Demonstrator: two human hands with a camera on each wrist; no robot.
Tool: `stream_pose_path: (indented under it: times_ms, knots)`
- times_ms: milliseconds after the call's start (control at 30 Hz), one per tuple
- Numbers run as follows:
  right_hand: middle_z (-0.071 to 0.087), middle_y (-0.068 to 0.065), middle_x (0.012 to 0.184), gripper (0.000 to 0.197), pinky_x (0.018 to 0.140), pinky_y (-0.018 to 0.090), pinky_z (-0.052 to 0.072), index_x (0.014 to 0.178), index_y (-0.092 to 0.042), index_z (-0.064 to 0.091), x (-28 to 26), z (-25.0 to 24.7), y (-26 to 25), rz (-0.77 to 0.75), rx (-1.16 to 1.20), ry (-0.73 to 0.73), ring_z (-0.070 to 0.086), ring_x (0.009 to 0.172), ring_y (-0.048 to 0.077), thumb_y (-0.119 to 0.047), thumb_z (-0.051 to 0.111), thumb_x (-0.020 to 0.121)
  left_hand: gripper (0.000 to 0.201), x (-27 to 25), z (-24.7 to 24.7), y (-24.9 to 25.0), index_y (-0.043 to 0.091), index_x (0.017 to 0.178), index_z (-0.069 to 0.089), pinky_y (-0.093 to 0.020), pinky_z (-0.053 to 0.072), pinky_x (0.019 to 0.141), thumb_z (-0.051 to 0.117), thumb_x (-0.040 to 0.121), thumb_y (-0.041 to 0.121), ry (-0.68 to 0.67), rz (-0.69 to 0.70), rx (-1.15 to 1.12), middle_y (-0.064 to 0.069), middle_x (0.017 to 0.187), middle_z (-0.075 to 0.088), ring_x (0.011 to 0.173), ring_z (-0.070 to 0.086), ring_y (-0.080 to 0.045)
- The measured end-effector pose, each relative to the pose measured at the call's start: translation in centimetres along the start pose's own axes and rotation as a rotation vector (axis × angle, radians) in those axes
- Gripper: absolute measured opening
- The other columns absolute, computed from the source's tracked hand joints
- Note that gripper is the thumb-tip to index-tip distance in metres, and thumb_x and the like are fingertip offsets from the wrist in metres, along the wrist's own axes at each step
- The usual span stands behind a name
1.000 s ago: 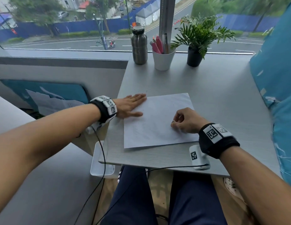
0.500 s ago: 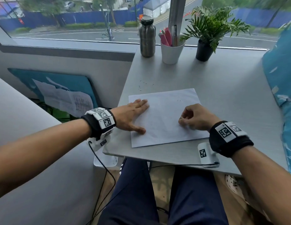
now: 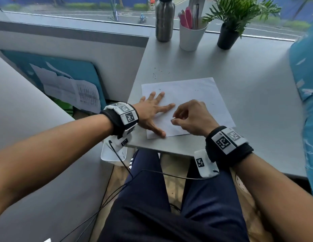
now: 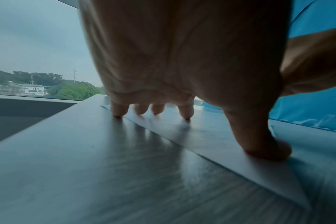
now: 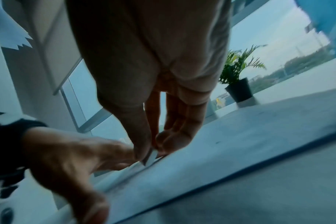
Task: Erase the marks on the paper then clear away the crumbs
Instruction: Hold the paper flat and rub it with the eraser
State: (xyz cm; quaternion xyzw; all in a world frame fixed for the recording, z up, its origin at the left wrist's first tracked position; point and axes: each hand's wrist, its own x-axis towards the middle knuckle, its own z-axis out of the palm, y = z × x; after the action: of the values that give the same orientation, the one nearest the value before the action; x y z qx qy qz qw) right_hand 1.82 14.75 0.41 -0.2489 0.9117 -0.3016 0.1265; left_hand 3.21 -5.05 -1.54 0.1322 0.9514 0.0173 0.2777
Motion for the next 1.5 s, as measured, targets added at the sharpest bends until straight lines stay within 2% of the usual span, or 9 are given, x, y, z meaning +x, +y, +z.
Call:
stream_pose_path:
  times_ms: [100, 167, 300, 633, 767, 900, 1233, 1333, 1500]
  knots:
    - [0.07, 0.0, 0.077, 0.01, 0.082, 0.033, 0.054, 0.079, -0.013, 0.075, 0.3, 0.8, -0.2, 0.004, -0.107, 0.011, 0.064, 0.082, 0.02, -0.023, 0.073, 0.079, 0.12, -0.1, -0.2, 0.2, 0.048, 0.15, -0.013, -0.063, -0.005, 0.116, 0.061, 0.063, 0.084, -0.012, -0.012, 0.01, -0.008, 0.158, -0.031, 0.145, -0.025, -0.038]
    - [0.07, 0.003, 0.082, 0.011, 0.085, 0.037, 0.054, 0.081, -0.013, 0.075, 0.1, 1.0, -0.1, 0.034, -0.138, 0.03, 0.062, 0.091, 0.025, -0.023, 0.07, 0.081, 0.12, -0.2, -0.3, 0.3, 0.048, 0.151, -0.012, -0.062, -0.005, 0.116, 0.062, 0.063, 0.083, -0.01, -0.018, 0.003, -0.009, 0.158, -0.03, 0.145, -0.025, -0.037]
    - [0.068, 0.0, 0.078, 0.013, 0.082, 0.03, 0.052, 0.082, -0.014, 0.077, -0.5, 1.0, -0.6, -0.009, -0.162, -0.088, 0.061, 0.089, 0.021, -0.024, 0.069, 0.079, 0.121, 0.0, -0.2, 0.4, 0.049, 0.15, -0.013, -0.061, -0.007, 0.116, 0.062, 0.062, 0.084, -0.01, -0.028, 0.003, -0.009, 0.158, -0.031, 0.145, -0.026, -0.037]
    - [0.07, 0.001, 0.074, 0.016, 0.079, 0.031, 0.055, 0.078, -0.01, 0.076, -0.3, 0.4, 0.2, 0.096, -0.126, 0.002, 0.062, 0.086, 0.021, -0.025, 0.069, 0.079, 0.123, 0.2, -0.4, 0.7, 0.048, 0.149, -0.017, -0.06, -0.007, 0.115, 0.06, 0.061, 0.086, -0.03, -0.058, 0.0, -0.009, 0.157, -0.032, 0.145, -0.026, -0.036]
    - [0.067, 0.003, 0.08, 0.017, 0.08, 0.031, 0.052, 0.079, -0.009, 0.071, -0.4, 0.5, -0.4, 0.04, -0.203, -0.107, 0.062, 0.087, 0.026, -0.024, 0.064, 0.081, 0.125, 0.2, -0.4, 1.3, 0.031, 0.154, -0.016, -0.053, -0.013, 0.117, 0.06, 0.068, 0.081, 0.0, 0.018, 0.041, -0.005, 0.159, -0.03, 0.147, -0.024, -0.026]
    - [0.068, 0.003, 0.078, 0.011, 0.085, 0.036, 0.053, 0.08, -0.012, 0.071, 0.2, 0.0, -0.2, 0.036, -0.184, -0.026, 0.064, 0.085, 0.027, -0.022, 0.067, 0.079, 0.125, 0.4, -0.2, 1.4, 0.02, 0.154, -0.016, -0.049, -0.008, 0.119, 0.065, 0.074, 0.071, -0.012, 0.071, -0.039, -0.001, 0.16, -0.026, 0.148, -0.02, -0.022]
    - [0.072, 0.0, 0.071, 0.008, 0.077, 0.024, 0.052, 0.078, -0.011, 0.08, 0.0, 0.2, -1.1, -0.08, -0.146, -0.078, 0.065, 0.068, 0.014, -0.017, 0.076, 0.074, 0.122, 0.6, -0.4, 1.3, 0.038, 0.152, -0.015, -0.059, -0.008, 0.116, 0.066, 0.069, 0.075, -0.068, 0.067, -0.038, -0.001, 0.158, -0.032, 0.147, -0.025, -0.024]
    - [0.074, 0.001, 0.074, 0.009, 0.078, 0.019, 0.05, 0.08, -0.013, 0.08, 0.7, -0.5, -0.3, 0.006, -0.096, 0.001, 0.067, 0.071, 0.013, -0.019, 0.076, 0.075, 0.121, 0.7, -0.4, 1.3, 0.041, 0.151, -0.016, -0.061, -0.01, 0.115, 0.066, 0.068, 0.076, -0.074, 0.066, -0.037, 0.001, 0.157, -0.033, 0.146, -0.026, -0.023]
    - [0.073, 0.002, 0.072, 0.008, 0.077, 0.025, 0.053, 0.078, -0.012, 0.08, 0.7, -0.1, -1.1, -0.071, -0.165, -0.126, 0.066, 0.069, 0.014, -0.017, 0.076, 0.074, 0.121, 0.7, -0.4, 1.2, 0.042, 0.151, -0.015, -0.06, -0.013, 0.114, 0.065, 0.068, 0.077, -0.073, 0.06, -0.046, 0.003, 0.156, -0.035, 0.145, -0.029, -0.022]
